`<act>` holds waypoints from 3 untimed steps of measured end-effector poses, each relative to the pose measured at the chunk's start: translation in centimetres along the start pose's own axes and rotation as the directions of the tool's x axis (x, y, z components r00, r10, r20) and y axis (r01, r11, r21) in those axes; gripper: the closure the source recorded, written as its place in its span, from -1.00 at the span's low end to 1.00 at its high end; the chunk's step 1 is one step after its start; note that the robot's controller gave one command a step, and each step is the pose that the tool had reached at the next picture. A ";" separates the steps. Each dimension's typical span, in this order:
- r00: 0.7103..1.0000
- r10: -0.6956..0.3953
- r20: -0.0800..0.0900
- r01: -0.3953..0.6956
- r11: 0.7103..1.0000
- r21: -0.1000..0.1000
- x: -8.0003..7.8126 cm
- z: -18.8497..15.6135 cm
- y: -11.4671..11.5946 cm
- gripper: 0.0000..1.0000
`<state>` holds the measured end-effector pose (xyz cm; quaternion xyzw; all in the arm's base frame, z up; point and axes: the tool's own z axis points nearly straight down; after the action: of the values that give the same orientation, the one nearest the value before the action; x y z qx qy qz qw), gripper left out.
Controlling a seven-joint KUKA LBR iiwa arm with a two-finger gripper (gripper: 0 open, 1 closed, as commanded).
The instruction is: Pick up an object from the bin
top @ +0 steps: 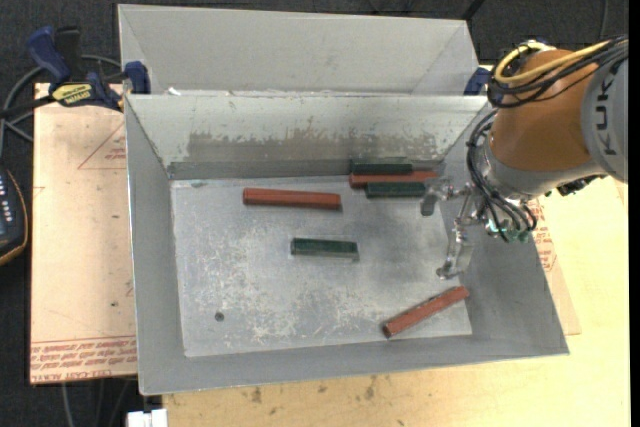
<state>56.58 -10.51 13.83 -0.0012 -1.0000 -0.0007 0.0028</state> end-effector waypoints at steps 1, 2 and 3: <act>0.998 -0.064 0.011 0.064 0.998 -0.002 -7.0 7.1 7.0 -1.00; 0.949 -0.314 0.011 0.314 0.949 0.003 -7.8 6.7 9.8 -1.00; 0.920 -0.392 0.011 0.392 0.920 0.002 -7.4 6.7 16.5 -1.00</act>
Offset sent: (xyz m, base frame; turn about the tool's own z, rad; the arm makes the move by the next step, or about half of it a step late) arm 0.0678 0.0637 -0.0683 -0.0563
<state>63.95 6.03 7.14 0.1986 -0.9801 -0.0013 -0.0031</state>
